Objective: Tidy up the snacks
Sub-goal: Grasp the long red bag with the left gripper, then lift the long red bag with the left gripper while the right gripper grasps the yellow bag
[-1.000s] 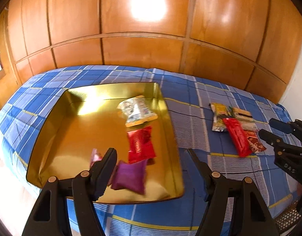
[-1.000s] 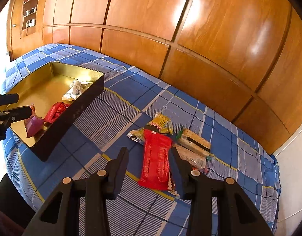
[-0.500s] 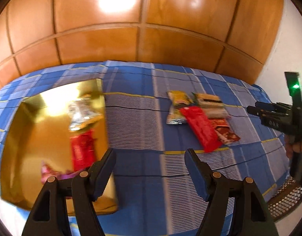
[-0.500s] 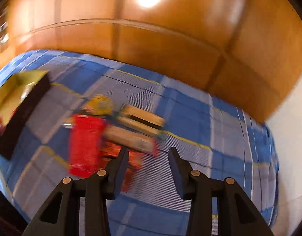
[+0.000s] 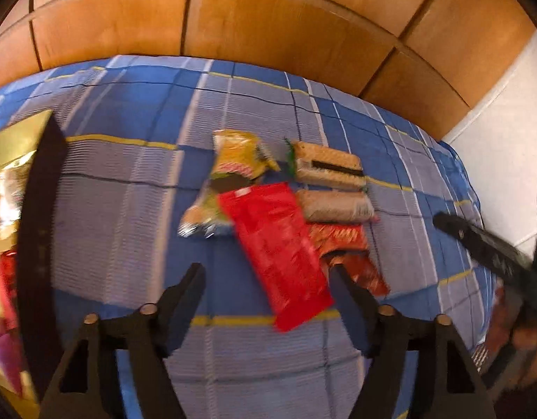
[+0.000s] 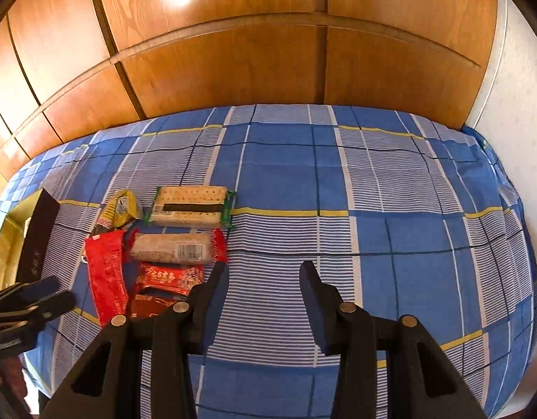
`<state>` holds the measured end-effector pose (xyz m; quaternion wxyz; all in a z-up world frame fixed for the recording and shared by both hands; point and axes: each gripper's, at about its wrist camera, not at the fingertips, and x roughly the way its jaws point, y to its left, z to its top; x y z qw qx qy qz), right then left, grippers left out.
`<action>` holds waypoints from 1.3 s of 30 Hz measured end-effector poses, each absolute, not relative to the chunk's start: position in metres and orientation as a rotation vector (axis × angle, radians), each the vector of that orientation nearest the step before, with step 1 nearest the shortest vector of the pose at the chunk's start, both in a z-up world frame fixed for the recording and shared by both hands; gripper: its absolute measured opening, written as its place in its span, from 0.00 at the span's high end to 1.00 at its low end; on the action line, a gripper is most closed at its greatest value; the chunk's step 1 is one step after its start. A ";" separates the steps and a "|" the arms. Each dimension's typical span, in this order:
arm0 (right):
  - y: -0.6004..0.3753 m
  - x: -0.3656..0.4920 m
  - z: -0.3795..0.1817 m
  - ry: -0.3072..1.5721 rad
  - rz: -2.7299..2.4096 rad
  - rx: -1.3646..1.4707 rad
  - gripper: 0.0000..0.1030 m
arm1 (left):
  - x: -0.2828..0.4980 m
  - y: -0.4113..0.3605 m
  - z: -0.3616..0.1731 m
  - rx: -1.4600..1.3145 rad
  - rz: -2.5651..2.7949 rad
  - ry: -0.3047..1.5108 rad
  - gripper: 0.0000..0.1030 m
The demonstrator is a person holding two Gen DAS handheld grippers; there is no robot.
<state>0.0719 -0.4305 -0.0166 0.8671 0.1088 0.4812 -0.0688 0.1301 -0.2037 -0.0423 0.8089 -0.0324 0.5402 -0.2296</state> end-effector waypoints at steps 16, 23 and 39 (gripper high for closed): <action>-0.423 0.073 -0.011 0.993 -0.122 0.204 0.58 | 0.124 -0.213 -0.076 0.044 -0.581 1.170 0.60; -0.418 0.074 -0.019 1.034 -0.116 0.181 0.58 | 0.058 -0.167 -0.076 0.129 -0.637 1.097 0.61; -0.350 0.092 -0.021 1.061 0.157 0.312 0.47 | 0.039 -0.145 -0.083 0.109 -0.659 1.015 0.61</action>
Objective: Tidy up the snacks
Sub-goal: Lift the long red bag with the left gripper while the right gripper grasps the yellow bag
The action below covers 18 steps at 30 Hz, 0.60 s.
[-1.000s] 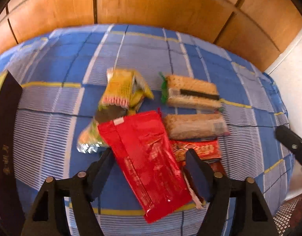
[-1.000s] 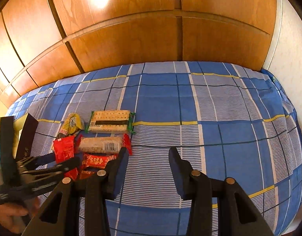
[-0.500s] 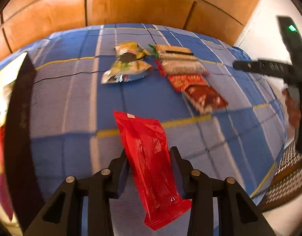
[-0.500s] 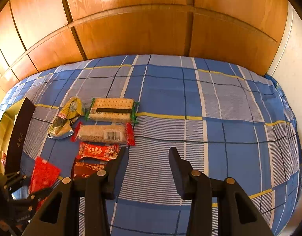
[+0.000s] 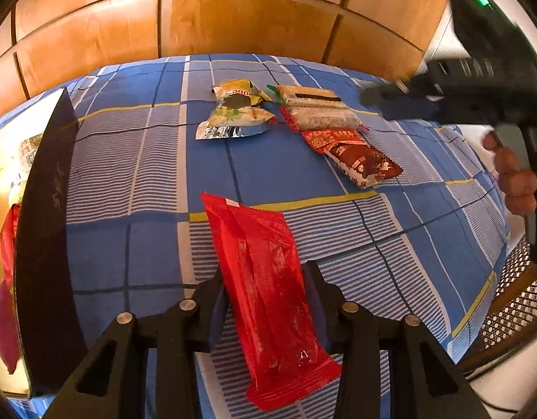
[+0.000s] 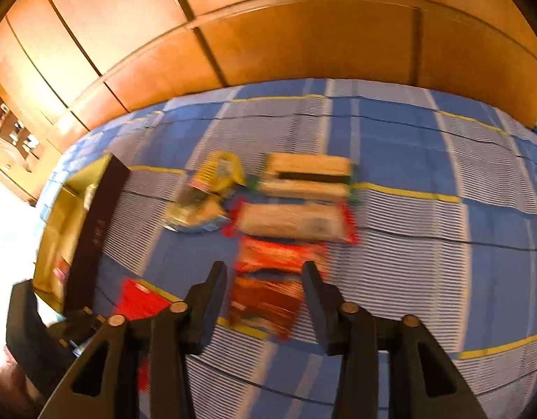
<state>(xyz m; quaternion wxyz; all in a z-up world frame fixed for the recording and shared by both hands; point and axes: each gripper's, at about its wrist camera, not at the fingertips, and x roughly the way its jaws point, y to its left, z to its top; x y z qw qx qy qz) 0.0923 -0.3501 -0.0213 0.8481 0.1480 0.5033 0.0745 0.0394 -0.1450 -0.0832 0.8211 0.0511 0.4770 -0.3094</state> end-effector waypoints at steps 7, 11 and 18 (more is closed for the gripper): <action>-0.297 0.152 -0.036 1.086 0.186 0.407 0.35 | 0.041 -0.131 -0.083 0.040 -0.667 1.015 0.72; -0.281 0.183 -0.053 1.117 0.123 0.409 0.35 | 0.042 -0.124 -0.085 0.006 -0.679 1.008 0.73; -0.243 0.213 -0.081 1.206 0.057 0.143 0.64 | 0.041 -0.121 -0.087 -0.010 -0.690 0.996 0.73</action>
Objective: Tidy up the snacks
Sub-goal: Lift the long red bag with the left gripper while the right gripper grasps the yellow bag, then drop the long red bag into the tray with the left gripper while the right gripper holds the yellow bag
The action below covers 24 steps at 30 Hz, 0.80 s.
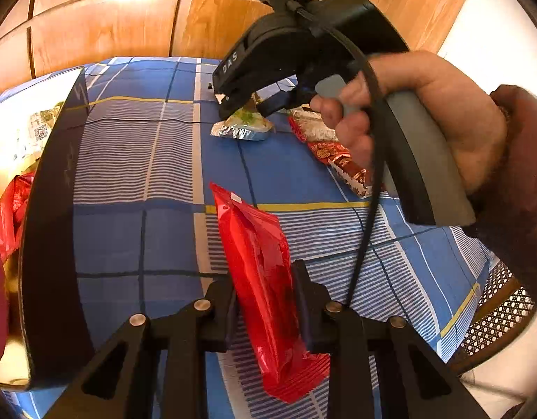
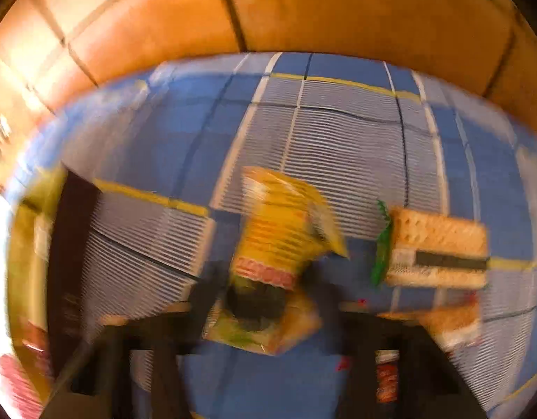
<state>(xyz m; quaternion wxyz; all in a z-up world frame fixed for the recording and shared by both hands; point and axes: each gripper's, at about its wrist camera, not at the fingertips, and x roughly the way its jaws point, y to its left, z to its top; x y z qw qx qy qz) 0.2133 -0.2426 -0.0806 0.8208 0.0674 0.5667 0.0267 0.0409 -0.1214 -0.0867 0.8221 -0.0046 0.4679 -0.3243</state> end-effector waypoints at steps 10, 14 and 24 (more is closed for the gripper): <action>-0.251 0.136 -0.042 1.173 0.309 0.043 0.74 | 0.040 -0.115 -0.087 -0.041 -0.696 0.999 0.73; -0.260 0.093 -0.050 1.222 0.372 0.005 0.74 | 0.044 -0.111 -0.087 -0.063 -0.697 1.011 0.73; -0.275 0.045 -0.086 1.254 0.287 0.009 0.63 | 0.045 -0.111 -0.081 -0.053 -0.680 1.031 0.79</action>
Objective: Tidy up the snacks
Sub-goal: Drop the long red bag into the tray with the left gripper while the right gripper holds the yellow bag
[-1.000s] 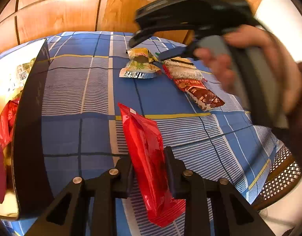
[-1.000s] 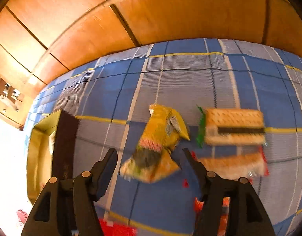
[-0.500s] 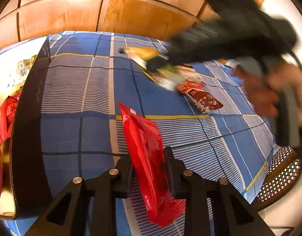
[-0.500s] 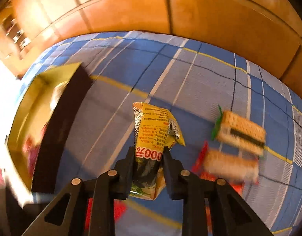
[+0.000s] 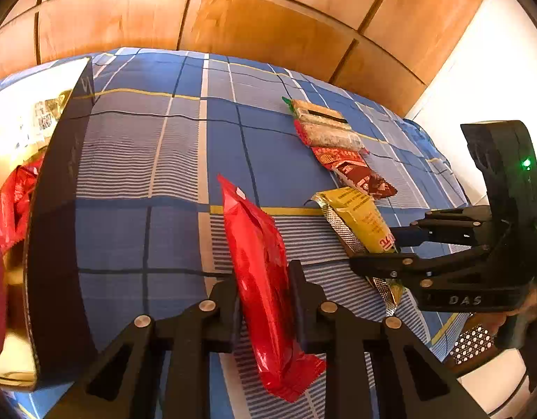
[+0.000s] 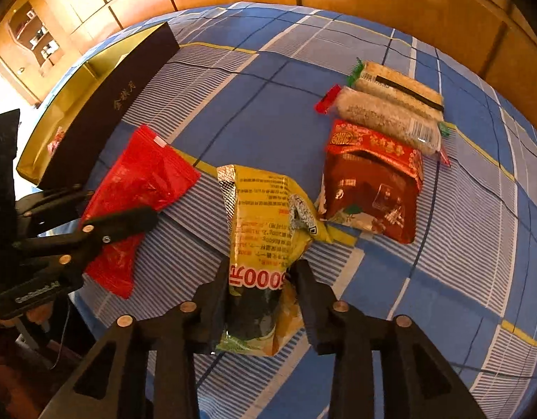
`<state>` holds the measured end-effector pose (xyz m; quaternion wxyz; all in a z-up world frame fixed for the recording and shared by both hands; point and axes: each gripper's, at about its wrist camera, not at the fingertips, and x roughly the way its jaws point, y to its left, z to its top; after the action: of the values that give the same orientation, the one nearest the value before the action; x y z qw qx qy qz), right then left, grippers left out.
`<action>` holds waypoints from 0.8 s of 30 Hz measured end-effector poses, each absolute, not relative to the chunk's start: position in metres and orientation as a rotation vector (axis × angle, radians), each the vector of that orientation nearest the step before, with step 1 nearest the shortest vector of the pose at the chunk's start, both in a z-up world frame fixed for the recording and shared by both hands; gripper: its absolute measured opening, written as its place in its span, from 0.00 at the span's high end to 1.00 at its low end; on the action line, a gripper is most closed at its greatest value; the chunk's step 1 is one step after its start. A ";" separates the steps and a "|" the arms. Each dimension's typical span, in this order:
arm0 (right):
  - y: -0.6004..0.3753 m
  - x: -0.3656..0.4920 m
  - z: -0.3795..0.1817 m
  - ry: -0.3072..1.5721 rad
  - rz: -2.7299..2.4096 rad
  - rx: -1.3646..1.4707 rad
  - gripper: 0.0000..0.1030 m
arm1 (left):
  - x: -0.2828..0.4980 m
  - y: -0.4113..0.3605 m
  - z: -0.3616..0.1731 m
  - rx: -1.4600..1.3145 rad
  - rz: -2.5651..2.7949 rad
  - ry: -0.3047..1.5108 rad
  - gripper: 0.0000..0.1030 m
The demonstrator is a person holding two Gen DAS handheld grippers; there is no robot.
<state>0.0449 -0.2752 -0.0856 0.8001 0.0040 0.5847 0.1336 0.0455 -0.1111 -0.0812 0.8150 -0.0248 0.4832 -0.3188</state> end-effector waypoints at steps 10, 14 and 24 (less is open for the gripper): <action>-0.271 0.035 -0.087 1.192 0.269 -0.018 0.63 | 0.038 -0.112 -0.061 0.000 -0.687 0.981 0.86; -0.275 0.025 -0.084 1.176 0.265 -0.021 0.63 | 0.039 -0.107 -0.058 -0.030 -0.685 0.984 0.86; -0.281 0.013 -0.079 1.170 0.268 0.007 0.63 | 0.055 -0.043 0.014 -0.180 -0.582 0.845 0.86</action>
<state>0.0131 -0.2812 -0.0791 0.8253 0.0031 0.5505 0.1261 0.0547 -0.0426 0.0143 0.8673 -0.0862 0.4038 -0.2781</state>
